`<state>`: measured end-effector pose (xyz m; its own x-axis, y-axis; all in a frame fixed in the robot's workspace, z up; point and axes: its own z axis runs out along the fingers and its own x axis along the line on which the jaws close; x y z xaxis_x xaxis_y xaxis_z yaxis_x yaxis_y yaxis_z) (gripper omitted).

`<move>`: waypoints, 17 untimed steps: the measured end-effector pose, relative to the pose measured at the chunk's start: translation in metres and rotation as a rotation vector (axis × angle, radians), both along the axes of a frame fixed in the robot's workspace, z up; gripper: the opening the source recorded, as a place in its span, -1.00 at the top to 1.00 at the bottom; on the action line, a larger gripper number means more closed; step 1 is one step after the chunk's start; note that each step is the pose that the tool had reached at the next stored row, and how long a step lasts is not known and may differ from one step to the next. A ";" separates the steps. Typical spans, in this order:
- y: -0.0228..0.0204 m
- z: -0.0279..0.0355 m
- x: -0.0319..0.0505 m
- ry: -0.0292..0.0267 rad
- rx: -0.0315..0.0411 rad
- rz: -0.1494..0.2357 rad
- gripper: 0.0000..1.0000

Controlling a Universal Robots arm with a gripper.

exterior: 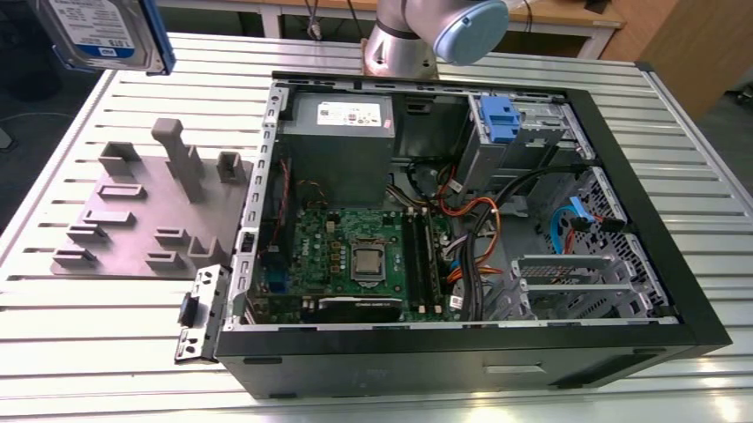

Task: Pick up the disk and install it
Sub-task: 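Pick up the disk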

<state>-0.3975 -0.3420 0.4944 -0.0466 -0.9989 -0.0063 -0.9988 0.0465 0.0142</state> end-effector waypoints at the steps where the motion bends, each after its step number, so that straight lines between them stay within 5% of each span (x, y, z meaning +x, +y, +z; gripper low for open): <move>1: 0.0000 0.0000 0.0004 -0.0001 0.0000 0.000 0.27; 17: -0.0023 0.0000 0.0034 -0.0001 0.0000 0.000 0.27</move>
<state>-0.3940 -0.3443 0.4944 -0.0466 -0.9989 -0.0064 -0.9988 0.0465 0.0142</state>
